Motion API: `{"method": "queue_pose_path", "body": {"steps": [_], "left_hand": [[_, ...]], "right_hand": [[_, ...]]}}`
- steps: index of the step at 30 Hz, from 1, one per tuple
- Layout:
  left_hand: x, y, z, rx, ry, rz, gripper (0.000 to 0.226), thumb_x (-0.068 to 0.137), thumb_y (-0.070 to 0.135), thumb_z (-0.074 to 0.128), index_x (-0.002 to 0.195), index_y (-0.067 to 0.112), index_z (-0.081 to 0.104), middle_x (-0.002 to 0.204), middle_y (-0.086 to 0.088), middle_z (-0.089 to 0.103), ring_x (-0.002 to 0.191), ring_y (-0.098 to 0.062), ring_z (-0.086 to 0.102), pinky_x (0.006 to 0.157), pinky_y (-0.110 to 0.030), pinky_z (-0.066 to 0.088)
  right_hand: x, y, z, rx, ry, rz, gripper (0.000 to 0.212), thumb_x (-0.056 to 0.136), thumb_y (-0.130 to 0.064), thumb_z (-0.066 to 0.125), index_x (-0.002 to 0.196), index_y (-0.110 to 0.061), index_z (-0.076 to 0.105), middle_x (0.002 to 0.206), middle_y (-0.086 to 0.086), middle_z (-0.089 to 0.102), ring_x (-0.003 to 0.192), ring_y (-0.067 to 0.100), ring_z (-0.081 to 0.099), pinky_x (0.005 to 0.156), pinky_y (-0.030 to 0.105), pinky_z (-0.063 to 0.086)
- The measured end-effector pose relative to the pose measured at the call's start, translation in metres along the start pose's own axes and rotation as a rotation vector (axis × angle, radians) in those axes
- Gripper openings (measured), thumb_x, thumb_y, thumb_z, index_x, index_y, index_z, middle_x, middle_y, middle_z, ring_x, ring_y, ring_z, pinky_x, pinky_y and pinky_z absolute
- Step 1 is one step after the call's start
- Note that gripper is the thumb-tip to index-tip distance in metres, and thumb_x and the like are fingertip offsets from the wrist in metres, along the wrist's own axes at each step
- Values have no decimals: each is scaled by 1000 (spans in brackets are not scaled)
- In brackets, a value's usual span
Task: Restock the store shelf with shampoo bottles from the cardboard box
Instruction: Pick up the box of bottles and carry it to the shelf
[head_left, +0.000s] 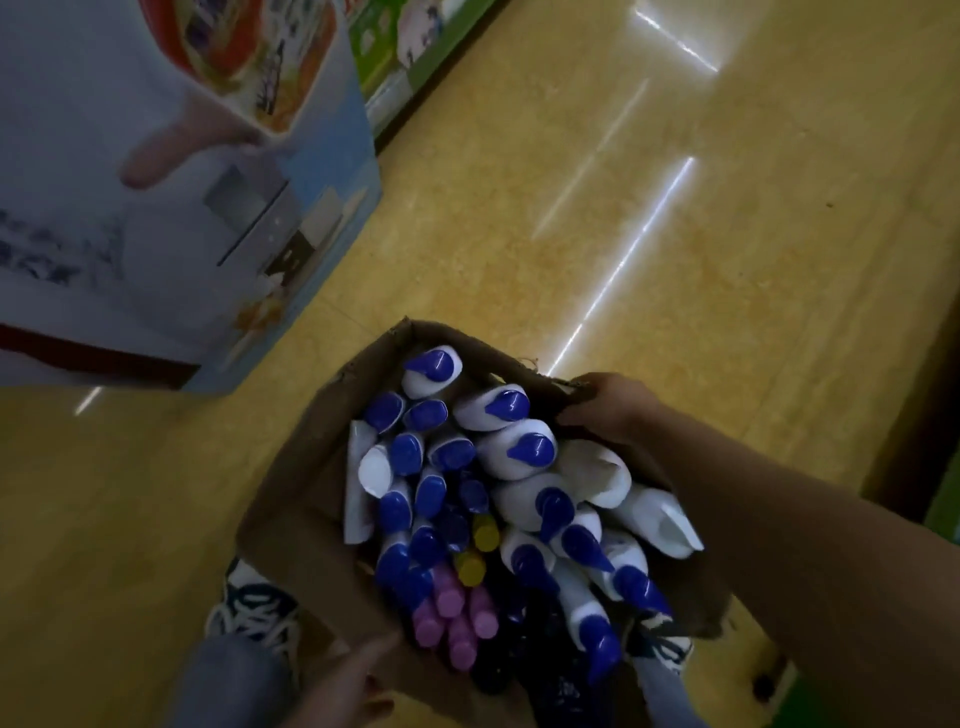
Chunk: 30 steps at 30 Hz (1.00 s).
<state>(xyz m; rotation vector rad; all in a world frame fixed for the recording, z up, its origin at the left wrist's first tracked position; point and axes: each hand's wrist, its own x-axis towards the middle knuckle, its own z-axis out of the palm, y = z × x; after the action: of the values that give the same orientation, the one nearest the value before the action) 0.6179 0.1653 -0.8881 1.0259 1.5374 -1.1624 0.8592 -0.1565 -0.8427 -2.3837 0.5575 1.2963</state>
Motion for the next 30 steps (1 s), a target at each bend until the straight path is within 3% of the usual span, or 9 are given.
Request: {"method": "queue_pose_path", "body": {"steps": [2, 5, 9, 13, 17, 20, 25, 27, 30], "left_hand": [[-9, -3, 26, 22, 53, 108, 51, 64, 25, 88, 110, 14, 68, 93, -12, 73, 86, -32, 67, 67, -37, 52], [-12, -16, 52, 3, 166, 144, 18, 91, 27, 66, 101, 13, 68, 94, -13, 67, 85, -33, 60, 70, -38, 51], [-16, -22, 59, 94, 209, 242, 31, 98, 35, 55, 102, 6, 65, 98, -16, 65, 88, -34, 64, 72, -43, 58], [-30, -26, 58, 185, 284, 265, 38, 97, 37, 58, 92, 0, 64, 78, -19, 65, 68, -32, 64, 36, -26, 48], [-37, -28, 59, 140, 277, 266, 31, 92, 36, 65, 87, 5, 66, 81, -20, 69, 74, -37, 68, 58, -52, 60], [-37, -35, 68, 75, 242, 166, 19, 94, 37, 61, 86, 20, 63, 100, -16, 65, 91, -35, 65, 66, -58, 59], [-34, -45, 79, -33, 224, 125, 20, 95, 32, 60, 91, 12, 60, 92, -14, 63, 82, -31, 61, 60, -43, 58], [-31, -45, 76, 108, 247, 222, 17, 95, 25, 60, 92, 8, 62, 89, -17, 65, 81, -34, 63, 62, -45, 59], [-23, -47, 71, 292, 295, 340, 25, 97, 18, 54, 74, 9, 58, 87, -30, 66, 86, -44, 65, 71, -50, 53]], "right_hand": [[16, -5, 11, -141, 37, -52, 20, 84, -38, 66, 92, -20, 65, 95, 6, 69, 77, 21, 62, 62, 26, 45], [26, 1, 22, -220, 162, -71, 21, 88, -32, 56, 74, -16, 58, 74, 6, 63, 61, 19, 57, 47, 25, 36], [21, 4, 25, -403, 213, -125, 27, 94, -35, 51, 79, -14, 56, 70, 5, 57, 59, 21, 55, 54, 29, 45], [19, 4, 28, -456, 184, -192, 25, 94, -33, 53, 85, -11, 62, 70, 6, 56, 62, 22, 56, 55, 30, 45], [21, 9, 20, -414, 132, -169, 29, 94, -37, 55, 91, -9, 63, 74, 7, 57, 67, 24, 59, 52, 28, 42], [25, 15, 12, -300, 124, -131, 37, 92, -47, 60, 84, -11, 59, 72, 6, 56, 69, 24, 59, 57, 30, 45], [25, 21, 20, -236, 154, -108, 35, 93, -44, 61, 81, -11, 56, 71, 7, 55, 56, 16, 49, 46, 25, 34], [24, 19, 20, -300, 168, -121, 34, 93, -41, 59, 82, -9, 58, 73, 8, 56, 57, 18, 50, 47, 26, 35], [18, 15, 19, -458, 159, -185, 28, 94, -36, 56, 83, -9, 56, 69, 6, 50, 61, 22, 52, 54, 28, 41]]}}
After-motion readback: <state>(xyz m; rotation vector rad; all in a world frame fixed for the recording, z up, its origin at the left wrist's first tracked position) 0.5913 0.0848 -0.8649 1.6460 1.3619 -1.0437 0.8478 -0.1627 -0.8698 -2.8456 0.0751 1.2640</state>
